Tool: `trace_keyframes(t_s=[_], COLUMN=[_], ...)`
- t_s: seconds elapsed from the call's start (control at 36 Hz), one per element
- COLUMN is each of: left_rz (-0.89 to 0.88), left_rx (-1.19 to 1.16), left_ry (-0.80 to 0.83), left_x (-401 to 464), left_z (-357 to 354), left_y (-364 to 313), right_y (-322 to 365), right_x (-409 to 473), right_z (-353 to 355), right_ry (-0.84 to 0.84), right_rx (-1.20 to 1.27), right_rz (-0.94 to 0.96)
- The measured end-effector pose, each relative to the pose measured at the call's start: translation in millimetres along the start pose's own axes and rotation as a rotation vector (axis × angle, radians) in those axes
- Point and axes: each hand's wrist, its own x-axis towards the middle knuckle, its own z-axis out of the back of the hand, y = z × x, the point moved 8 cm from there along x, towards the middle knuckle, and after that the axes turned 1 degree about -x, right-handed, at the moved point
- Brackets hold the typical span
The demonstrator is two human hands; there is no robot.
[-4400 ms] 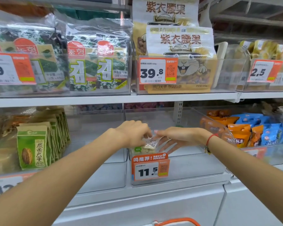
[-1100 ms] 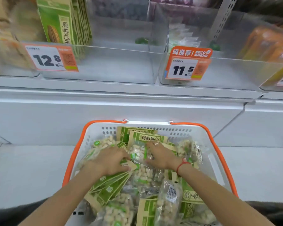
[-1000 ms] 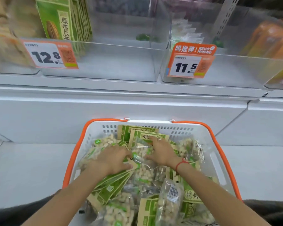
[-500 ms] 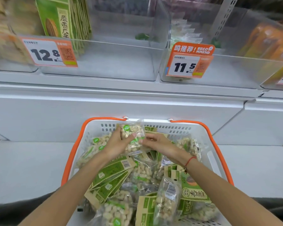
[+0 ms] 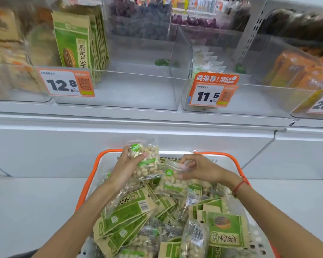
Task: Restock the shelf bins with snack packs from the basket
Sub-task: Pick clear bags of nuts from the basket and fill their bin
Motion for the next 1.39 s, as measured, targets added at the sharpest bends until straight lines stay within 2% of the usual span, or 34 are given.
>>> trace_keyframes(t_s=[0.14,0.19,0.28,0.39,0.5,0.58,0.67,0.75,0.86,0.97,1.11,1.17,1.28,1.39], left_rz=[0.051,0.071,0.047,-0.014,-0.197,-0.296,-0.368,-0.449,-0.544,-0.669,-0.754,-0.802,-1.033,-1.007], left_rx=[0.061,0.031,-0.1,0.104,0.149,0.026,-0.008,-0.079,-0.14,0.042,0.205,0.322,0.735,0.838], left_ry=[0.027,0.099,0.248,0.379,0.308,0.255,0.215,0.203,0.192,0.133,0.107,0.001,-0.288,-0.388], left_x=[1,-2,-17,-27,-34,-36,-42,-49,-48,-35,-20,-11,6,31], left_z=[-8,-21,-43,-60,-58,-52,-52,-60,-71,-80,-96,-92,-86,-91], left_y=[-9,-15,-33,-45,-72,-99,-125,-155,-193,-228,-268,-282,-312,-337], right_y=[53,68,81,88,99,114,120,132,143,142,127,123,111,100], right_x=[-24,-30,-35,-39,-47,-57,-66,-77,-88,-96,-84,-82,-76,-58], right_z=[39,42,50,59,75,96,104,104,121,155,195,213,251,292], right_ry=[-0.01,-0.02,-0.136,-0.207,-0.273,-0.342,-0.2,-0.07,-0.15,-0.284,-0.41,-0.465,-0.475,-0.516], right_rx=[0.11,0.119,0.115,0.097,0.015,-0.004,0.059,0.111,0.198,0.288,0.441,0.459,0.422,0.444], right_rz=[0.128,0.157,0.197,0.214,0.23,0.196,0.083,0.129,0.232,0.29,0.234,0.201,0.111,0.057])
